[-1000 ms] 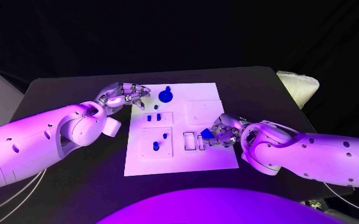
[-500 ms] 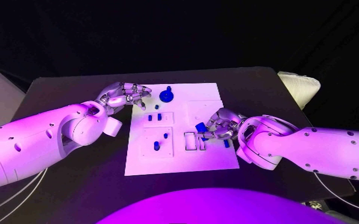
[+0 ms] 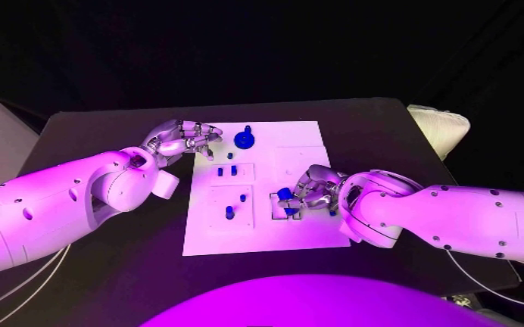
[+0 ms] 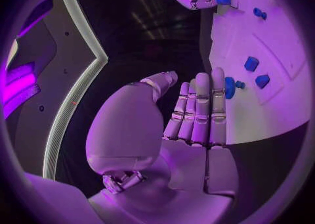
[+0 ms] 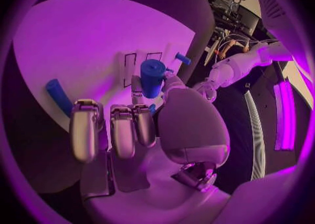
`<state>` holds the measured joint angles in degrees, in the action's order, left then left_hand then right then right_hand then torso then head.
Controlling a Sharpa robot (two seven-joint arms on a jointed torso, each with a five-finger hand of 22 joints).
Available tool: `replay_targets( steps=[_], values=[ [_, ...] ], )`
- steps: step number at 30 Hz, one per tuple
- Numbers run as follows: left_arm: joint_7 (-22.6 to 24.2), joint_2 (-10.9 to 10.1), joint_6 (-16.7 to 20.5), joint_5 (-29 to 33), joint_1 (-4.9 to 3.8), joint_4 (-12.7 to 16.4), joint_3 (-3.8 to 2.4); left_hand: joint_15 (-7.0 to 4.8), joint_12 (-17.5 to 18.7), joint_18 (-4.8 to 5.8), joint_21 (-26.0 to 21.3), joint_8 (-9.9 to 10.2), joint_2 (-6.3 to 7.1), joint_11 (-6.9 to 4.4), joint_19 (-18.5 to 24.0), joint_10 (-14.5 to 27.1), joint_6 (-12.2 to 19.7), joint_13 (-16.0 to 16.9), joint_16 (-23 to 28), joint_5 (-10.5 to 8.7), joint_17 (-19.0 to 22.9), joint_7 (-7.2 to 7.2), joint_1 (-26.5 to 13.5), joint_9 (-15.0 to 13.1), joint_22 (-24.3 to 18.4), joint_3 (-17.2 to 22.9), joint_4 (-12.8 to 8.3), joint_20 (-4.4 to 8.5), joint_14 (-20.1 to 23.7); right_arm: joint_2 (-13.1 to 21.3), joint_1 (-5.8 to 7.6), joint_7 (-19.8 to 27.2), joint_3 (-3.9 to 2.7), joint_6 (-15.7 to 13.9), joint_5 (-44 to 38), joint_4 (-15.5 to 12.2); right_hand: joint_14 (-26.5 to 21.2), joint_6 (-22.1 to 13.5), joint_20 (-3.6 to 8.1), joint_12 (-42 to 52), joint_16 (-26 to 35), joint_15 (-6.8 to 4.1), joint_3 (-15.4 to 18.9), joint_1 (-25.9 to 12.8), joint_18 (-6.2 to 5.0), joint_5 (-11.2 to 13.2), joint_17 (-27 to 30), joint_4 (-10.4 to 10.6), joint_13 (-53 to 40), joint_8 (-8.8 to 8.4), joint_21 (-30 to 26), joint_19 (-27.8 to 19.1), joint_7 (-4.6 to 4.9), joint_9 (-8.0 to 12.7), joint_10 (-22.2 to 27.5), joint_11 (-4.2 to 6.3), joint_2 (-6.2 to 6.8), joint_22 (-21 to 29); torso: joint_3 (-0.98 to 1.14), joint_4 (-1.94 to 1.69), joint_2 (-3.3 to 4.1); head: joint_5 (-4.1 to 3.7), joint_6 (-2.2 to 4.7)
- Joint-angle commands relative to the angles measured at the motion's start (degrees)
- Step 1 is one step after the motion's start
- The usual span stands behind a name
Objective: Assemble the parts on the task board
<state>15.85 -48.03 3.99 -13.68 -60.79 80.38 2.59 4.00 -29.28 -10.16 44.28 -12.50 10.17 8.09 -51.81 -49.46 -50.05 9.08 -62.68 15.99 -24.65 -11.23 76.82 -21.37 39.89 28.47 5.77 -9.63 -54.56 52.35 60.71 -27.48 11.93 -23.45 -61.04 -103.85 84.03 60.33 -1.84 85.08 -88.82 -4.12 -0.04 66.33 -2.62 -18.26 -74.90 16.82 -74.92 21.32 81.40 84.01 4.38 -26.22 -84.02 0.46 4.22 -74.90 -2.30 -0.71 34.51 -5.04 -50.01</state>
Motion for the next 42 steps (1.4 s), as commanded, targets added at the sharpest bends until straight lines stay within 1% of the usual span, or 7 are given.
replay_targets(
  steps=[1,11,16,23,25,38,42],
  values=[
    [0.2,0.0,-1.0,0.4,0.05,0.2,-0.03,0.1,-0.3,-0.3,-0.3,-0.3,-0.42,-0.03,-0.3,0.3,0.4,-0.1,0.2,0.15,0.1,-0.1,0.3,-0.1,-0.1,0.0,0.4,0.13,0.3,-0.3,-0.08,-0.4,0.0,3.5,-1.2,0.1,5.5,1.5,0.27,0.2,-0.3,-0.39,-0.2,-0.4,1.19,0.4,-13.2,0.0,-11.3,0.39,0.4,4.6,-1.13,0.1,-3.3,0.45,-0.03,-13.2,0.02,-0.01,0.0,0.08,0.01],
    [0.2,-0.1,-1.0,0.4,0.04,0.3,-0.03,0.1,-0.3,-0.3,-0.3,-0.3,-0.42,-0.03,-0.3,0.3,0.4,-0.1,0.2,0.15,0.1,-0.1,0.3,-0.1,-0.1,0.0,0.4,0.13,0.3,-0.7,-0.13,-0.5,0.01,3.2,-2.7,0.0,5.6,1.6,0.3,0.5,-0.4,-0.43,-0.2,-0.7,1.27,0.9,-13.5,0.0,-11.6,0.59,0.8,4.7,-1.2,0.1,-3.5,0.51,-0.07,-13.3,0.01,-0.07,-0.05,0.25,0.01],
    [0.2,-0.1,-1.0,0.4,0.04,0.3,-0.03,0.1,-0.4,-0.31,-0.4,-0.4,-0.44,-0.05,-0.4,0.3,0.4,-0.1,0.2,0.15,0.1,-0.07,0.3,-0.1,-0.1,-0.1,0.5,0.12,0.4,-1.0,-0.14,-0.5,0.01,2.7,-3.4,0.2,5.7,1.7,0.31,0.6,-0.5,-0.44,-0.3,-0.7,1.3,0.9,-13.7,0.0,-11.6,0.64,1.0,4.7,-1.23,0.1,-3.5,0.54,-0.17,-13.3,-0.04,-0.05,-0.02,0.32,0.01],
    [0.1,-0.2,-1.1,0.4,0.04,0.3,-0.03,0.1,-0.4,-0.31,-0.4,-0.4,-0.44,-0.05,-0.4,0.3,0.4,-0.1,0.2,0.15,0.1,-0.07,0.3,-0.1,-0.1,-0.1,0.5,0.12,0.4,-1.7,-0.14,-0.5,0.0,1.7,-4.9,0.8,5.7,1.8,0.37,0.8,-0.7,-0.52,-0.7,-0.6,1.4,0.8,-14.0,-0.1,-11.9,0.83,1.6,4.8,-1.34,0.1,-3.7,0.64,-0.8,-13.5,-0.05,-0.11,-0.02,0.37,0.01],
    [0.0,-0.2,-1.1,0.4,0.04,0.2,-0.03,0.1,-0.4,-0.31,-0.5,-0.4,-0.43,-0.05,-0.4,0.4,0.4,-0.1,0.2,0.15,0.1,-0.06,0.3,-0.1,-0.1,-0.1,0.5,0.12,0.4,-2.0,-0.14,-0.5,0.0,1.7,-5.2,1.0,5.8,1.8,0.4,0.9,-0.7,-0.56,-1.0,-0.5,1.44,0.7,-14.1,-0.1,-12.0,0.9,1.8,4.8,-1.39,0.1,-3.8,0.68,-1.23,-13.5,-0.05,-0.14,-0.02,0.41,0.01],
    [-0.1,-0.5,-1.1,0.3,0.03,0.2,-0.03,0.1,-0.4,-0.31,-0.5,-0.4,-0.43,-0.05,-0.4,0.4,0.4,-0.1,0.2,0.15,0.1,-0.07,0.3,-0.1,-0.1,-0.1,0.5,0.12,0.4,-3.2,-0.35,-0.5,0.0,2.5,-5.7,2.1,5.8,1.8,0.44,1.0,-0.8,-0.58,-0.9,-1.0,1.44,1.0,-14.2,0.0,-12.0,1.0,1.8,4.8,-1.37,0.1,-3.8,0.68,-1.1,-13.5,0.01,-0.01,-0.06,0.53,0.01],
    [-0.2,-0.5,-1.1,0.3,0.03,0.2,-0.03,0.1,-0.4,-0.31,-0.5,-0.4,-0.43,-0.05,-0.4,0.4,0.4,-0.1,0.2,0.15,0.1,-0.07,0.3,-0.1,-0.1,-0.1,0.5,0.12,0.4,-3.3,-0.37,-0.5,-0.01,2.6,-5.8,2.3,5.8,1.8,0.46,1.0,-0.8,-0.58,-0.7,-2.1,1.45,1.3,-14.2,0.0,-12.0,1.17,1.9,4.8,-1.37,0.1,-3.8,0.68,-1.33,-13.5,0.02,-0.03,-0.08,0.46,0.01]
  ],
)
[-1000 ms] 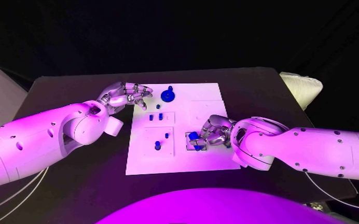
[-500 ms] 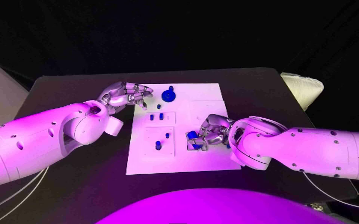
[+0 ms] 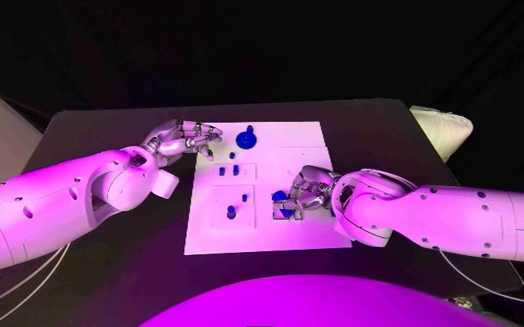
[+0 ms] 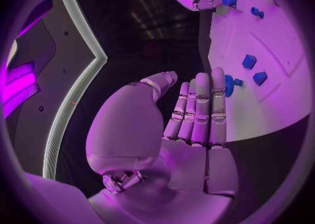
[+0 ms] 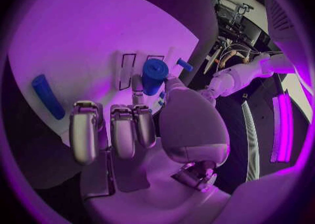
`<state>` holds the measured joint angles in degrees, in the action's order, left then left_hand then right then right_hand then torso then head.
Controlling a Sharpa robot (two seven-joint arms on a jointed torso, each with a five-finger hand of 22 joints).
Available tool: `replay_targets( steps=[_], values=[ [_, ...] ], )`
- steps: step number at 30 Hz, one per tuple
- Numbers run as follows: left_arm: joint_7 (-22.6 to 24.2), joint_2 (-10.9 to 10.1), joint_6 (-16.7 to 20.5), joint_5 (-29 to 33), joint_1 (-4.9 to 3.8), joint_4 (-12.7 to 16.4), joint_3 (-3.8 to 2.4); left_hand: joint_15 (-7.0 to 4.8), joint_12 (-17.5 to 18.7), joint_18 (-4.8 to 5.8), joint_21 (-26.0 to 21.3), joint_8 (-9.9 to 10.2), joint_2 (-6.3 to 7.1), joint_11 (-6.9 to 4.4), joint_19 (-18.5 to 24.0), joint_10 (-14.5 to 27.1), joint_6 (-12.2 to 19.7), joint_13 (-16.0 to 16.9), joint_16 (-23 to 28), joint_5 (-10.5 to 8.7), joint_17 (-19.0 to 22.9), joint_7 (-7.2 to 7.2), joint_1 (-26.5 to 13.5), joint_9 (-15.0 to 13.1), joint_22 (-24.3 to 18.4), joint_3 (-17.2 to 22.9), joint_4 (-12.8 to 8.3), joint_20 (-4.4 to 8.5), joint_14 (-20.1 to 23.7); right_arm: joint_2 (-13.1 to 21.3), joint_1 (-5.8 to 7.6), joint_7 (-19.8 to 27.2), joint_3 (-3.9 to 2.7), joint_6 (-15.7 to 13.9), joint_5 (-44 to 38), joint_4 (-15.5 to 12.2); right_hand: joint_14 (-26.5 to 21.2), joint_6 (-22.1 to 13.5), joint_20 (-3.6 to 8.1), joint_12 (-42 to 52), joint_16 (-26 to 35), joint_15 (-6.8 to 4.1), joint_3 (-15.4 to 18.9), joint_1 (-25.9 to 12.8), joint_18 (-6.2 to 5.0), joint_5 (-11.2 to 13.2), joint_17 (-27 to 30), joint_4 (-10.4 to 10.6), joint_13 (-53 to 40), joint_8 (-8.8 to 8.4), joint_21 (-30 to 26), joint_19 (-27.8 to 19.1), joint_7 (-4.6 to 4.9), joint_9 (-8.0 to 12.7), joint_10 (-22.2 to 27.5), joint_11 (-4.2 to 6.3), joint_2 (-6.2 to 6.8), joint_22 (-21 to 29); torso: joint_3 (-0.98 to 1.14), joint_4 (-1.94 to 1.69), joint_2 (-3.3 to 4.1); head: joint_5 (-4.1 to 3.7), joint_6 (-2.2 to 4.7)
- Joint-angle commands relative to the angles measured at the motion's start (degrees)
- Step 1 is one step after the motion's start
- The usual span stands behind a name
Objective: Assemble the parts on the task board
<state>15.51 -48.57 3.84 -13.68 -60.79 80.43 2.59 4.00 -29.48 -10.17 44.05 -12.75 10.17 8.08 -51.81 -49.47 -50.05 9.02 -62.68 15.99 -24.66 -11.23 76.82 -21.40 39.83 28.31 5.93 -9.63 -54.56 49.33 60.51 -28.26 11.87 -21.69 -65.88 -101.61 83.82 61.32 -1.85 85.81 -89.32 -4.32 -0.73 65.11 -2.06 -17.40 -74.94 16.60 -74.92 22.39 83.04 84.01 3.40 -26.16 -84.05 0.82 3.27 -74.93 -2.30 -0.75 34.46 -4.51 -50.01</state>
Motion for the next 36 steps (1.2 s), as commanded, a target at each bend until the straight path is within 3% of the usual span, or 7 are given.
replay_targets(
  steps=[1,4,11,15,27,30,36],
  values=[
    [0.2,0.1,-1.0,0.3,0.03,0.2,-0.03,0.1,-0.2,-0.31,-0.2,-0.2,-0.43,-0.04,-0.4,0.4,0.4,-0.1,0.2,0.15,0.1,-0.07,0.3,-0.1,-0.1,0.1,0.4,0.11,0.4,-0.3,-0.17,0.2,0.05,0.9,-1.0,0.1,6.0,0.8,0.47,0.2,-0.3,-0.38,0.0,-1.1,0.88,0.4,-14.2,0.3,-12.0,0.13,0.2,4.8,-0.39,0.1,-3.8,0.31,-0.37,-13.5,0.03,0.0,-0.04,-0.05,0.01],
    [0.2,0.0,-1.0,0.3,0.03,0.2,-0.03,0.1,-0.2,-0.31,-0.2,-0.2,-0.43,-0.04,-0.4,0.4,0.4,-0.1,0.2,0.15,0.1,-0.07,0.3,-0.1,-0.1,0.1,0.4,0.11,0.4,-0.3,-0.19,0.2,0.05,1.3,-1.1,0.1,6.0,0.8,0.47,0.1,-0.3,-0.38,1.7,-4.0,0.87,1.1,-14.2,0.3,-12.1,0.6,0.2,4.8,-0.4,0.0,-3.8,0.3,0.01,-13.5,0.01,0.0,-0.04,-0.12,0.01],
    [0.1,0.0,-1.0,0.3,0.03,0.1,-0.03,0.1,-0.2,-0.31,-0.2,-0.2,-0.43,-0.04,-0.4,0.4,0.4,-0.1,0.2,0.15,0.1,-0.07,0.3,-0.1,-0.1,0.1,0.4,0.11,0.4,-0.4,-0.31,0.3,0.05,1.5,-1.5,0.2,6.0,0.4,0.43,-0.2,-0.2,-0.35,6.4,-8.1,0.82,9.2,-14.1,0.3,-12.0,1.7,-0.1,4.7,-0.38,-0.2,-3.7,0.27,-0.23,-13.4,0.0,-0.03,-0.03,-0.17,0.01],
    [0.1,0.0,-1.0,0.3,0.03,0.1,-0.03,0.1,-0.2,-0.31,-0.3,-0.2,-0.45,-0.04,-0.4,0.4,0.4,-0.1,0.2,0.14,0.1,-0.06,0.3,-0.1,-0.1,0.0,0.5,0.1,0.4,-0.2,-0.38,0.4,0.05,1.5,-2.0,-0.1,6.0,0.3,0.42,-0.2,-0.2,-0.33,7.5,-9.4,0.81,10.8,-14.1,0.4,-12.1,1.96,-0.2,4.7,-0.36,-0.2,-3.7,0.27,-0.04,-13.4,0.01,-0.02,-0.05,-0.11,0.01],
    [0.1,-0.1,-1.0,0.3,0.03,0.1,-0.03,0.1,-0.2,-0.31,-0.3,-0.2,-0.45,-0.04,-0.4,0.4,0.4,-0.1,0.2,0.14,0.1,-0.06,0.3,-0.1,-0.1,0.0,0.5,0.1,0.4,1.6,-0.47,2.2,0.05,0.7,-3.1,-1.4,6.0,0.1,0.42,-0.2,-0.2,-0.33,7.6,-8.8,0.83,9.5,-14.1,0.2,-12.1,2.21,0.0,4.8,-0.37,-0.2,-3.7,0.27,-0.74,-13.4,0.08,0.0,-0.05,0.01,0.01],
    [0.1,-0.1,-1.0,0.3,0.03,0.1,-0.03,0.1,-0.2,-0.31,-0.3,-0.2,-0.45,-0.04,-0.4,0.4,0.4,-0.1,0.2,0.14,0.1,-0.06,0.3,-0.1,-0.1,0.0,0.5,0.1,0.4,2.3,-0.48,4.1,0.05,0.0,-2.6,-2.0,5.9,-0.2,0.42,-0.4,-0.1,-0.34,7.5,-5.4,0.81,8.1,-13.9,0.1,-12.1,2.45,-0.2,4.7,-0.35,-0.1,-3.7,0.26,-1.27,-13.4,0.1,0.01,-0.03,0.03,0.01],
    [0.1,0.0,-1.0,0.3,0.03,0.0,-0.03,0.1,-0.2,-0.31,-0.3,-0.2,-0.45,-0.04,-0.4,0.4,0.4,-0.1,0.2,0.14,0.1,-0.06,0.3,-0.1,-0.1,0.0,0.5,0.1,0.4,3.6,-0.48,8.8,0.04,-1.6,-1.0,-3.0,5.9,-0.6,0.42,-0.4,-0.1,-0.33,7.9,-0.7,0.78,6.6,-13.8,0.0,-12.2,2.74,-0.3,4.7,-0.34,0.0,-3.7,0.26,-0.59,-13.4,0.07,0.03,-0.08,-0.05,0.01]
  ],
)
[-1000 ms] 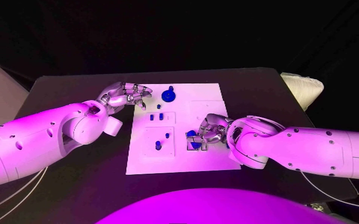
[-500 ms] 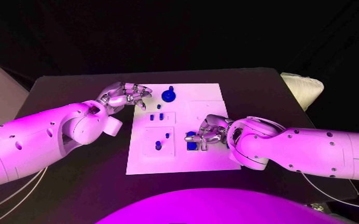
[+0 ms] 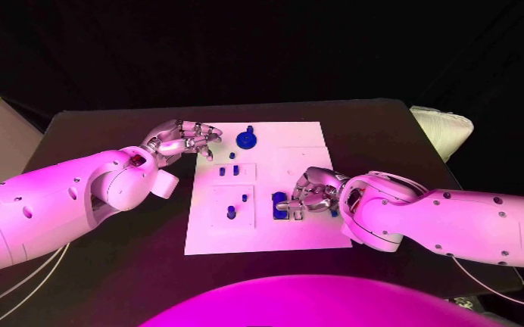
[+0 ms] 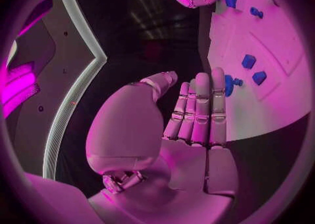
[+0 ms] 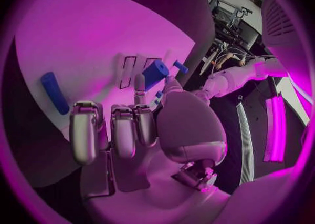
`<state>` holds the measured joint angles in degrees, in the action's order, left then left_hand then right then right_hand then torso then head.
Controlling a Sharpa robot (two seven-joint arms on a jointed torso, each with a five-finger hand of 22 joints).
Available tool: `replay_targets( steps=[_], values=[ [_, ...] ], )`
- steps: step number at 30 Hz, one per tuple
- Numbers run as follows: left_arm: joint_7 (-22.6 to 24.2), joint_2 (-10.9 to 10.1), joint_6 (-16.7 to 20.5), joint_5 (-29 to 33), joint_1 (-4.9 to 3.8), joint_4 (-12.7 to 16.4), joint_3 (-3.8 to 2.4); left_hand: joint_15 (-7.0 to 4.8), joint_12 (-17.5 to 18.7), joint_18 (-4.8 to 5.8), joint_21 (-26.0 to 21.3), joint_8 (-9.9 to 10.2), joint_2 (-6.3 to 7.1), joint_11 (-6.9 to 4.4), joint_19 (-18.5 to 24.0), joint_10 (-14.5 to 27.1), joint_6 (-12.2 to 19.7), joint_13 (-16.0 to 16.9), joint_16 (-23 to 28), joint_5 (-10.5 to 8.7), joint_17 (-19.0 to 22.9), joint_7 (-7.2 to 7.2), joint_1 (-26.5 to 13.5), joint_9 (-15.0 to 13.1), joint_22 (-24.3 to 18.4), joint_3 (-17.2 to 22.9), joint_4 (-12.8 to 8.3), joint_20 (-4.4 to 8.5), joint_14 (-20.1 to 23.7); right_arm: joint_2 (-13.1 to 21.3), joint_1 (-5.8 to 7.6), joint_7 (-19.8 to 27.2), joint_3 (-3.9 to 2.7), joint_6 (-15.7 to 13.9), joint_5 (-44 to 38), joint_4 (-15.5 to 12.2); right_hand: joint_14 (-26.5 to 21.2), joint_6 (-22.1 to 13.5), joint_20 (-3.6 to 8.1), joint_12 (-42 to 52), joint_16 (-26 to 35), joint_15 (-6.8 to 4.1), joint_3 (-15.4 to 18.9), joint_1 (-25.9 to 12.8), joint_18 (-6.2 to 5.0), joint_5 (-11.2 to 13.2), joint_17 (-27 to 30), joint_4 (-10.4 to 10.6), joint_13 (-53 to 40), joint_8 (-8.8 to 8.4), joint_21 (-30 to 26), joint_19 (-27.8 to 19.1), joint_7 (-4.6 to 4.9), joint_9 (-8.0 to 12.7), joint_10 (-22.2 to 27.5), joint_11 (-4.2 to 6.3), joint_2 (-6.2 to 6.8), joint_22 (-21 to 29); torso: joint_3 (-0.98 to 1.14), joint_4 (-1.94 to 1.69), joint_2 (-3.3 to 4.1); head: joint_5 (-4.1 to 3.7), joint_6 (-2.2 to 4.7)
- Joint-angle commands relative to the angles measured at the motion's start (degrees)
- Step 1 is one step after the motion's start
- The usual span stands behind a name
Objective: Assemble the parts on the task board
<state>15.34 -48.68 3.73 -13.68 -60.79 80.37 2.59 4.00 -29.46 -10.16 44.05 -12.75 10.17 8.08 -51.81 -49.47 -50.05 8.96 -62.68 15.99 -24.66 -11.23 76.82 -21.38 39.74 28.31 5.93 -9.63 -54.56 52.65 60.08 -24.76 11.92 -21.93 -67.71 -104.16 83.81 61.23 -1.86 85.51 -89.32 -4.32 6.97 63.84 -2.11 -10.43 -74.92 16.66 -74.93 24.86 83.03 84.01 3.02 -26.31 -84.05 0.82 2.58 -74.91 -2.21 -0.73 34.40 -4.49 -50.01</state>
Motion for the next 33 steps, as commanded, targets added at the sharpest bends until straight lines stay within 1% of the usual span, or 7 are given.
replay_targets(
  steps=[1,14,15,16,20,24,33],
  values=[
    [0.3,0.1,-0.9,0.3,0.03,0.1,-0.03,0.1,-0.3,-0.32,-0.3,-0.2,-0.45,-0.04,-0.4,0.4,0.4,-0.1,0.2,0.14,0.1,-0.06,0.3,-0.1,-0.1,0.0,0.5,0.1,0.4,0.4,-0.06,5.6,-0.01,-1.5,1.0,-0.6,5.9,-0.5,0.42,0.1,-0.1,-0.33,0.2,0.7,0.84,-0.4,-13.9,-0.1,-12.3,0.29,-0.2,4.7,0.03,0.1,-3.8,0.26,0.15,-13.4,-0.01,0.0,-0.01,-0.08,0.01],
    [0.1,0.2,-0.9,0.3,0.03,0.1,-0.02,0.1,-0.3,-0.32,-0.3,-0.2,-0.45,-0.04,-0.4,0.4,0.4,-0.1,0.2,0.14,0.1,-0.06,0.3,-0.1,-0.1,0.0,0.5,0.1,0.4,1.3,-0.06,5.9,-0.01,0.2,0.7,-0.2,6.2,1.4,1.03,2.1,-0.6,-1.12,0.6,3.7,1.28,-0.4,-14.9,-0.1,-13.6,3.14,2.4,5.2,-1.2,-1.9,-4.8,1.28,0.01,-14.0,-0.07,-0.05,0.04,0.01,0.01],
    [0.0,0.2,-0.9,0.3,0.03,0.1,-0.02,0.1,-0.3,-0.32,-0.3,-0.2,-0.45,-0.04,-0.4,0.4,0.4,-0.1,0.2,0.14,0.1,-0.06,0.3,-0.1,-0.1,0.0,0.5,0.1,0.4,1.2,-0.06,5.8,-0.01,0.4,0.5,-0.1,6.2,1.3,1.13,2.2,-0.7,-1.22,0.3,4.4,1.32,0.5,-15.0,-0.1,-13.7,3.38,2.6,5.2,-1.3,-2.2,-4.9,1.38,-0.07,-14.1,-0.08,-0.08,0.04,0.03,0.01],
    [0.0,0.2,-0.9,0.3,0.03,0.1,-0.01,0.1,-0.3,-0.33,-0.4,-0.2,-0.48,-0.05,-0.5,0.4,0.5,-0.1,0.1,0.14,0.1,-0.06,0.4,-0.1,-0.1,0.0,0.6,0.1,0.4,1.1,-0.07,5.6,0.0,0.8,0.2,0.1,6.2,1.1,1.34,2.6,-0.7,-1.4,-1.7,6.7,1.38,3.3,-15.1,-0.2,-13.9,3.81,2.9,5.3,-1.47,-2.7,-5.1,1.56,-0.02,-14.1,-0.08,-0.12,0.03,0.05,0.01],
    [0.1,0.1,-0.9,0.3,0.03,0.2,-0.01,0.1,-0.3,-0.33,-0.4,-0.2,-0.48,-0.05,-0.5,0.4,0.5,-0.1,0.1,0.14,0.1,-0.06,0.4,-0.1,-0.1,0.0,0.6,0.1,0.4,0.6,-0.11,5.2,0.0,1.9,-0.7,0.6,6.2,0.8,1.5,2.9,-0.7,-1.57,-3.6,10.0,1.45,3.2,-15.1,-0.5,-14.1,4.14,3.3,5.4,-1.73,-3.3,-5.2,1.78,0.91,-14.2,-0.07,-0.27,0.0,0.09,0.01],
    [0.1,0.0,-0.8,0.3,0.03,0.3,0.0,0.1,-0.3,-0.33,-0.4,-0.2,-0.48,-0.05,-0.5,0.4,0.5,-0.1,0.1,0.14,0.1,-0.06,0.4,-0.1,-0.1,0.0,0.6,0.1,0.4,0.3,-0.18,4.9,0.0,2.2,-1.3,0.8,6.2,0.7,1.6,2.9,-0.7,-1.66,-4.8,12.1,1.47,3.2,-15.1,-0.4,-14.1,4.22,3.4,5.4,-1.83,-3.5,-5.3,1.87,1.75,-14.2,-0.12,-0.1,0.01,0.25,0.01],
    [0.1,0.0,-0.7,0.3,0.03,0.3,0.01,0.1,-0.3,-0.33,-0.4,-0.2,-0.48,-0.05,-0.5,0.4,0.5,-0.1,0.1,0.14,0.1,-0.06,0.4,-0.1,-0.1,0.0,0.6,0.1,0.4,0.1,-0.22,4.2,0.0,1.8,-1.6,1.4,6.2,0.6,1.61,2.9,-0.7,-1.67,-5.0,12.4,1.5,3.2,-15.1,-0.4,-14.2,4.23,3.6,5.4,-1.83,-3.5,-5.3,1.89,1.89,-14.3,-0.08,-0.08,0.01,0.22,0.01]
  ],
)
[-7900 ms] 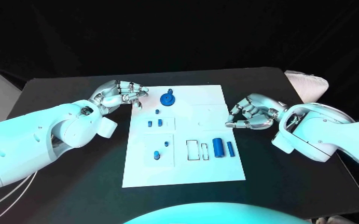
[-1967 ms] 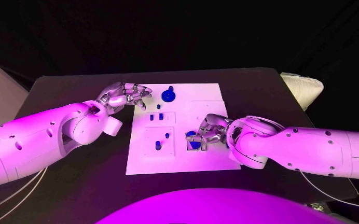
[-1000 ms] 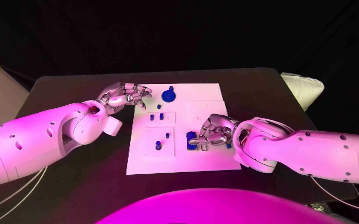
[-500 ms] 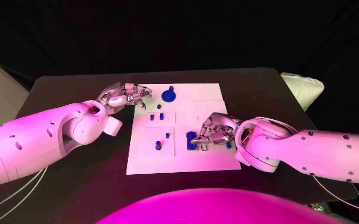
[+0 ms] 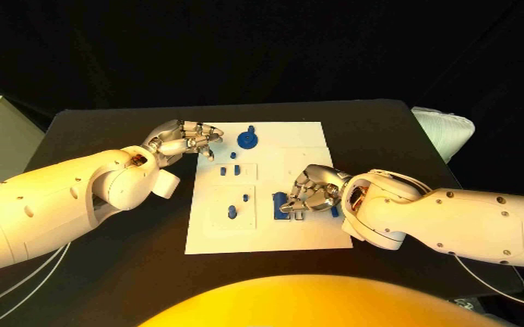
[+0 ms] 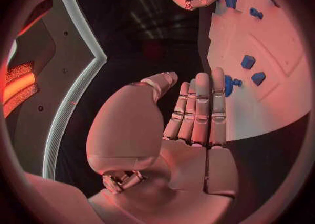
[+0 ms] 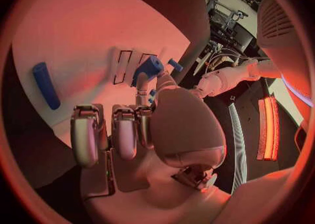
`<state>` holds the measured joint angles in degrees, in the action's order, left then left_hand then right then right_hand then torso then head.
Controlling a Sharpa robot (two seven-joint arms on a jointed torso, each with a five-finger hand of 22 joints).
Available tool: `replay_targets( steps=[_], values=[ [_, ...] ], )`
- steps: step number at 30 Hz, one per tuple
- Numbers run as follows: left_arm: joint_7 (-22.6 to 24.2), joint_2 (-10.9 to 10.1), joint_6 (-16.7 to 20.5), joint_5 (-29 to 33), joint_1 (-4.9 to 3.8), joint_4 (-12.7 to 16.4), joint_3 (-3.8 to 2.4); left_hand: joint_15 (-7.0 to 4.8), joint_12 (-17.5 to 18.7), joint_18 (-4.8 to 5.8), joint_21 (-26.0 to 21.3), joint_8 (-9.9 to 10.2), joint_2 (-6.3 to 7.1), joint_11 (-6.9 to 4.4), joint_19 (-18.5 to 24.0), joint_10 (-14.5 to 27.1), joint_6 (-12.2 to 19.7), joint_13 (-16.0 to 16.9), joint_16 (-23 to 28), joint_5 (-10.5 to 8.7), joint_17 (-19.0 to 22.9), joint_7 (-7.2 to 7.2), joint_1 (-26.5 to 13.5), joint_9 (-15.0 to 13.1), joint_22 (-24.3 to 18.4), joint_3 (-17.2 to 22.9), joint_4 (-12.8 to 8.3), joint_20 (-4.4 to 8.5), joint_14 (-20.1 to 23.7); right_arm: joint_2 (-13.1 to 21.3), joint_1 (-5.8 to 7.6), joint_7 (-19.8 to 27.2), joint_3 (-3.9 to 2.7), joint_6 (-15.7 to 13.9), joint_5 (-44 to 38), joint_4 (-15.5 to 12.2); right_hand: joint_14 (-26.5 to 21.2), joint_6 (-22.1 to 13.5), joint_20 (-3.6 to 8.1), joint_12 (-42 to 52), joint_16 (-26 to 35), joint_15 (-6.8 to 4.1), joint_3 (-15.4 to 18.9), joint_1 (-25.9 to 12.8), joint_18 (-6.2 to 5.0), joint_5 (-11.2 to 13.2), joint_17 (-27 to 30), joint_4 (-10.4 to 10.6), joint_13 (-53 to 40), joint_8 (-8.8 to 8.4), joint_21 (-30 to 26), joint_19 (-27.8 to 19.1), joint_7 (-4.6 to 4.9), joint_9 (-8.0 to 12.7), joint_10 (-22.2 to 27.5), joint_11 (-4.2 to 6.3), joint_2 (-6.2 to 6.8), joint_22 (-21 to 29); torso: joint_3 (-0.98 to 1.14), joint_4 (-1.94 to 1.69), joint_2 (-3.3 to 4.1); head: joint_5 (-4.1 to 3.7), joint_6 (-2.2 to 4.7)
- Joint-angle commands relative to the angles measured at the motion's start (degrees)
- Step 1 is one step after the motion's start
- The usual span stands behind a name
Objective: Assemble the parts on the task board
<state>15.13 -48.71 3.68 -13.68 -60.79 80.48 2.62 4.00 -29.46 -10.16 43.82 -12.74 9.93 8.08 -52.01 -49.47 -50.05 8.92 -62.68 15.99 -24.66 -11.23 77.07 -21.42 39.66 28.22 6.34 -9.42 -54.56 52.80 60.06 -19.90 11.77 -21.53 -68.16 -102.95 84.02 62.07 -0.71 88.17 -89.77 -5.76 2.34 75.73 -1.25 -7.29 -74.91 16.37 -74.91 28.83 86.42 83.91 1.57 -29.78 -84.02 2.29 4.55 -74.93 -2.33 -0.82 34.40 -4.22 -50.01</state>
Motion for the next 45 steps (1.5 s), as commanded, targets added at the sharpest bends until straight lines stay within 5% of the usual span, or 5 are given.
replay_targets(
  steps=[1,18,45],
  values=[
    [0.3,0.0,-0.7,0.3,0.03,0.2,-0.03,0.09,-0.3,-0.32,-0.2,-0.2,-0.24,-0.05,-0.3,0.4,0.5,0.0,0.1,0.14,0.1,-0.06,0.1,-0.1,0.0,0.0,0.2,-0.1,0.4,-0.2,-0.2,-0.8,0.14,1.2,-1.2,0.3,6.0,-0.2,0.46,0.3,-0.2,-0.23,-0.4,0.6,0.64,0.1,-15.1,-0.1,-14.2,0.25,0.2,5.5,-0.38,-0.1,-5.3,0.42,-0.08,-14.3,0.07,0.04,0.02,-0.07,0.01],
    [0.2,-0.2,-0.6,0.3,0.03,0.2,-0.03,0.1,-0.4,-0.33,-0.3,-0.2,-0.2,-0.04,-0.4,0.4,0.6,-0.1,0.1,0.15,0.1,-0.1,0.1,-0.1,-0.1,0.0,0.3,-0.1,0.4,-0.8,-0.47,-2.5,0.14,-0.8,-4.0,1.0,6.0,-0.2,0.56,0.5,-0.2,-0.34,-2.1,2.1,0.72,-0.4,-15.1,0.0,-14.3,0.2,0.7,5.6,-0.55,-0.2,-5.4,0.56,-0.87,-14.4,0.05,0.02,0.01,0.02,0.01],
    [-0.1,-0.3,-0.4,0.2,0.03,0.3,-0.02,0.12,-0.5,-0.31,-0.4,-0.2,-0.15,-0.02,-0.4,0.4,0.6,-0.1,0.1,0.16,0.1,-0.13,0.1,0.0,-0.2,-0.1,0.4,-0.12,0.5,0.7,-0.47,1.6,0.14,2.4,-4.4,-0.8,6.0,-0.4,0.63,0.2,-0.2,-0.37,-3.4,4.5,0.73,-1.3,-15.1,-0.1,-14.2,-0.07,0.7,5.6,-0.53,-0.2,-5.3,0.57,1.1,-14.4,0.08,0.04,-0.04,0.06,0.01]
  ],
)
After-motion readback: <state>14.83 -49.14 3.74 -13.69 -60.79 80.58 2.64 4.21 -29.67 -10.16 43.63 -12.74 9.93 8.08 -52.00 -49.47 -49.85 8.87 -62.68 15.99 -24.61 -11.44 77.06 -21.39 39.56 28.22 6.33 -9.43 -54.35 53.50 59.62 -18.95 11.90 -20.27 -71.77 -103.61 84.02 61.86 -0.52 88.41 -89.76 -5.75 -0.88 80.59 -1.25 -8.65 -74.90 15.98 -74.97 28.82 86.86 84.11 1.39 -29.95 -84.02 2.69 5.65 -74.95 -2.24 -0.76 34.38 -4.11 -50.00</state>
